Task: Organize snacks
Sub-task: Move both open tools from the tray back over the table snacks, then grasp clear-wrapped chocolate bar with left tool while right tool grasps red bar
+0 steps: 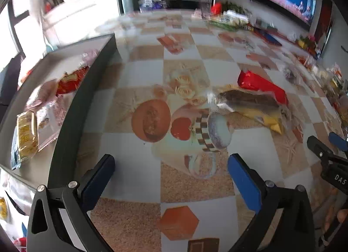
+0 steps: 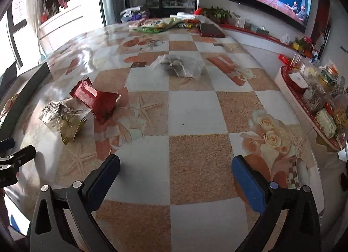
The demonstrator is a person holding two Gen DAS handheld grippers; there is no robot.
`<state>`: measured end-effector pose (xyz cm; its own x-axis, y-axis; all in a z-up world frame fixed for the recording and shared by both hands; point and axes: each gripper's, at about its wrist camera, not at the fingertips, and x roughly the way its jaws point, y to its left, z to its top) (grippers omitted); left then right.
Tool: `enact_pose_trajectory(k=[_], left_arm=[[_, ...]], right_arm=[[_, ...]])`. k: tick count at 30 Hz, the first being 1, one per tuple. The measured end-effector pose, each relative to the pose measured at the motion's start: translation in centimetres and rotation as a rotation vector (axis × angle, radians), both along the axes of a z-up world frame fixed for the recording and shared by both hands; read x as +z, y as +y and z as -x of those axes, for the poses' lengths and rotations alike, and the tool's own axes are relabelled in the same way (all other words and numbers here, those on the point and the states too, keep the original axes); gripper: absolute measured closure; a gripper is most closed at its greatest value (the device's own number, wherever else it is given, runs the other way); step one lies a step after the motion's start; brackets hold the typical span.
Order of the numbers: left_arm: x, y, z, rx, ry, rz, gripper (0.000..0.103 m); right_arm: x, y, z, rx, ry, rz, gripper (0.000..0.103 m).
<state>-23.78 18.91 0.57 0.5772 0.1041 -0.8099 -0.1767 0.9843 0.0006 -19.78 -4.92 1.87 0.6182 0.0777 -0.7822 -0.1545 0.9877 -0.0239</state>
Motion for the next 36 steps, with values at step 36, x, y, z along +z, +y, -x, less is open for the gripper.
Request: enact_pose_trajectory(k=[36], left_arm=[[-0.6, -0.5, 1.7, 0.032, -0.140, -0.035, 0.000]], right_arm=[[-1.5, -0.1, 2.3, -0.018, -0.223, -0.025, 0.000]])
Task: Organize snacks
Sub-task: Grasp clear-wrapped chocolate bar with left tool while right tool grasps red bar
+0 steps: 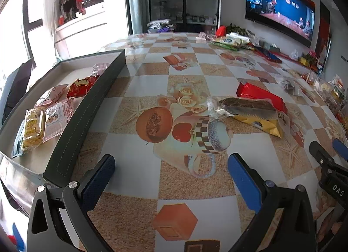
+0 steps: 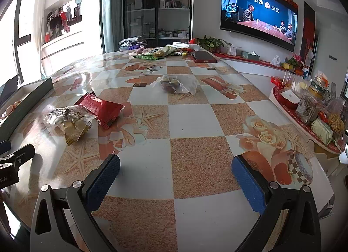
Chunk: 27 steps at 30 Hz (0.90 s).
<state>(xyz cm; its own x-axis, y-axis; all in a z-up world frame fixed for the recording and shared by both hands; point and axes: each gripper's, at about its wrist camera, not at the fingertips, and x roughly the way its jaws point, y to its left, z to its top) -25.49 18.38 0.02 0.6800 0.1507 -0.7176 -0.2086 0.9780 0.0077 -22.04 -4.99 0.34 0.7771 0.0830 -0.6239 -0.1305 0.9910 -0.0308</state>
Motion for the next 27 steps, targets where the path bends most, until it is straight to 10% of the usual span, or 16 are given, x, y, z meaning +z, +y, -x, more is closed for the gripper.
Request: enact_pose_trajectory(k=[9, 15, 27], left_arm=[[3.0, -4.1, -4.0, -0.280, 0.195, -0.092, 0.000], [4.6, -3.4, -10.9, -0.142, 0.278, 0.204, 0.000], [3.5, 2.4, -7.1, -0.062, 0.326, 0.084, 0.000]], right_arm=[[0.0, 0.0, 0.1, 0.001, -0.003, -0.001, 0.000], [0.0, 0.0, 0.1, 0.002, 0.003, -0.001, 0.000], [0.2, 0.0, -0.2, 0.019, 0.003, -0.004, 0.000]])
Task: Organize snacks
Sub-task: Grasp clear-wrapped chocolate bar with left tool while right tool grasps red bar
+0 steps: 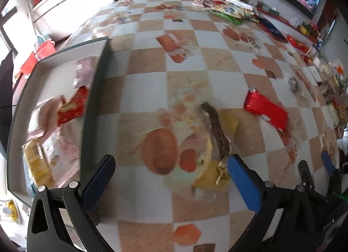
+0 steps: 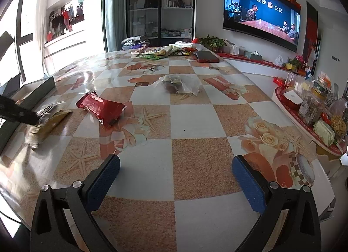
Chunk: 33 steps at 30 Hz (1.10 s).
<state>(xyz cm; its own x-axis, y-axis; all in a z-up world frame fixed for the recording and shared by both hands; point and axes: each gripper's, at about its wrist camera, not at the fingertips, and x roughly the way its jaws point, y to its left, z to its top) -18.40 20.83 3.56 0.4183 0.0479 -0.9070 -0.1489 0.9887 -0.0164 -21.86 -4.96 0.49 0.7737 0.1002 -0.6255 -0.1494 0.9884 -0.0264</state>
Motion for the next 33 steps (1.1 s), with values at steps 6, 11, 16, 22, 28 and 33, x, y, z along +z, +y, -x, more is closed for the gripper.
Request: enact_pose_trajectory(k=[6, 11, 16, 22, 28, 33], left_arm=[[0.6, -0.1, -1.9, -0.013, 0.003, 0.046, 0.000], [-0.9, -0.9, -3.7, -0.039, 0.099, 0.161, 0.006], [-1.4, -1.4, -4.8, -0.048, 0.128, 0.194, 0.071], [-0.5, -1.5, -4.2, -0.053, 0.073, 0.172, 0.080], [0.2, -0.9, -2.9, -0.071, 0.021, 0.172, 0.082], [-0.1, -0.7, -2.7, -0.077, 0.004, 0.187, 0.082]], right_arm=[[0.0, -0.1, 0.0, 0.001, 0.008, 0.001, 0.000], [0.0, 0.0, 0.1, 0.002, 0.013, 0.002, 0.000], [0.0, 0.0, 0.1, 0.002, 0.015, 0.002, 0.000], [0.2, -0.1, 0.0, 0.020, 0.030, 0.005, 0.000], [1.1, -0.1, -1.3, 0.099, 0.195, 0.029, 0.000], [1.6, 2.2, -3.3, 0.293, 0.385, 0.099, 0.000]])
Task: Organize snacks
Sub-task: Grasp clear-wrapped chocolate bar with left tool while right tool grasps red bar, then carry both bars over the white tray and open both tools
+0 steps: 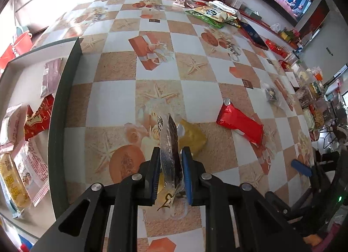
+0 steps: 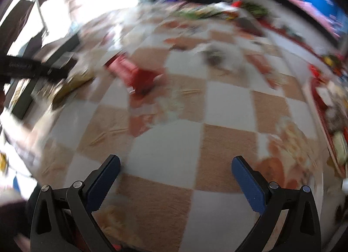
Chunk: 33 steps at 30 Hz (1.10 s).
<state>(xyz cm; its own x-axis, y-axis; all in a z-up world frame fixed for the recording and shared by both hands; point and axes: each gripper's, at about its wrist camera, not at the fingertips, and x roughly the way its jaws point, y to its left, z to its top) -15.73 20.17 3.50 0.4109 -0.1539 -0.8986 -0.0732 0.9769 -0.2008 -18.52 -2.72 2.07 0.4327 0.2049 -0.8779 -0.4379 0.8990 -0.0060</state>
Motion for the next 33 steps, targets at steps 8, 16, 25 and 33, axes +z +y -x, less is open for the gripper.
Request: enact_pose_trajectory(k=[8, 16, 25, 33], left_arm=[[-0.2, 0.0, -0.8, -0.019, 0.004, 0.008, 0.081], [-0.8, 0.5, -1.6, -0.023, 0.016, 0.036, 0.078], [0.6, 0.8, 0.2, -0.014, -0.042, 0.043, 0.088], [0.4, 0.9, 0.9, -0.021, -0.035, 0.026, 0.088]], right_arm=[[-0.2, 5.0, -6.6, 0.157, 0.091, 0.081, 0.000], [-0.4, 11.7, -9.2, 0.325, 0.096, 0.153, 0.001], [0.7, 10.6, -9.0, 0.209, 0.120, 0.074, 0.079], [2.1, 7.5, -8.1, 0.107, 0.163, -0.071, 0.079]])
